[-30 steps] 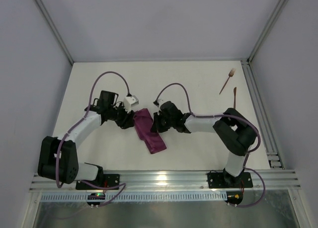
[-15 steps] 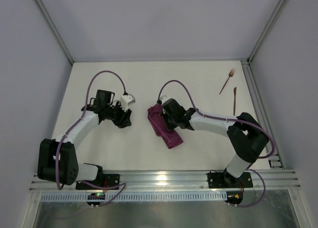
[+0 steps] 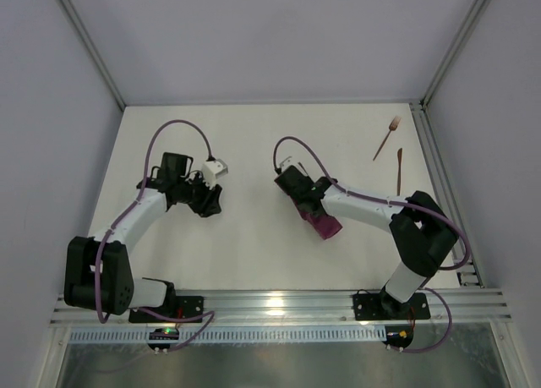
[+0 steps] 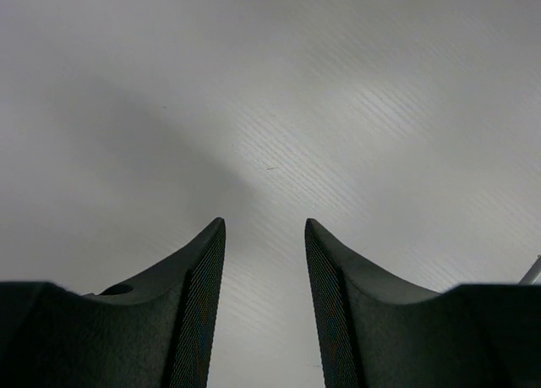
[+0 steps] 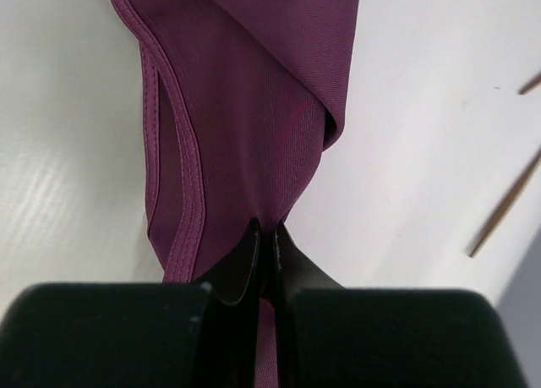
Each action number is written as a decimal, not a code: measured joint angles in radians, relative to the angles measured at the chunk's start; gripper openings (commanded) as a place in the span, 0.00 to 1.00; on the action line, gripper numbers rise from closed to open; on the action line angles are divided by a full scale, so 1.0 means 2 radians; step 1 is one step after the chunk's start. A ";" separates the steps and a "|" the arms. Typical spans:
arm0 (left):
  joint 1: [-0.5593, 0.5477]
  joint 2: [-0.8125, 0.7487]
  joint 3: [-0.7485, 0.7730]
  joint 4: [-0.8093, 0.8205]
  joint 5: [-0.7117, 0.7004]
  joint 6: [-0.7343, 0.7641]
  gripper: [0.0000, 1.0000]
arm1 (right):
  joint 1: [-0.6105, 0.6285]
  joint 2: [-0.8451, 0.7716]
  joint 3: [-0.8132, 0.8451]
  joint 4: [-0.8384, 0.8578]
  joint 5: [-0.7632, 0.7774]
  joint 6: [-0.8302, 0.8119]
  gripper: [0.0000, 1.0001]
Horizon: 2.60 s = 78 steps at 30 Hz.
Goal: Fold the napkin into a case and place the utensils inside
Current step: Pick up the smaller rectangle-folded napkin from the center of the board, then turn over the smaller rectangle-folded napkin at the center of the board, then smooth out the smaller rectangle-folded napkin at the center of the board.
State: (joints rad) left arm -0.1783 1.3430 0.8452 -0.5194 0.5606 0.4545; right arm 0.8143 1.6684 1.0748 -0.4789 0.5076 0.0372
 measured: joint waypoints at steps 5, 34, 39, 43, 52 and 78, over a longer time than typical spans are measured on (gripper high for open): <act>0.003 0.000 0.001 0.000 -0.001 0.000 0.45 | 0.002 0.004 0.010 -0.033 0.083 -0.031 0.03; 0.021 -0.005 0.002 0.001 -0.008 0.002 0.45 | 0.244 0.279 0.207 -0.187 0.223 0.033 0.43; 0.023 -0.005 0.003 0.000 -0.009 0.002 0.45 | 0.255 0.270 0.216 -0.179 0.207 0.032 0.52; 0.027 -0.005 0.013 -0.002 -0.009 0.001 0.45 | 0.276 0.243 0.217 -0.149 0.156 0.036 0.53; 0.025 0.016 0.053 -0.001 -0.010 -0.029 0.44 | 0.273 0.035 0.109 -0.057 0.017 0.088 0.33; -0.215 0.237 0.154 0.044 -0.175 -0.101 0.43 | 0.088 -0.151 -0.231 0.125 -0.168 0.220 0.03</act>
State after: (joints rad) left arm -0.6086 1.8175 1.1538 -0.4309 0.2115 0.2516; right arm 0.9905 1.3663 0.6128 -0.2291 0.1722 0.4778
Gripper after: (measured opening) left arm 0.435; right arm 0.030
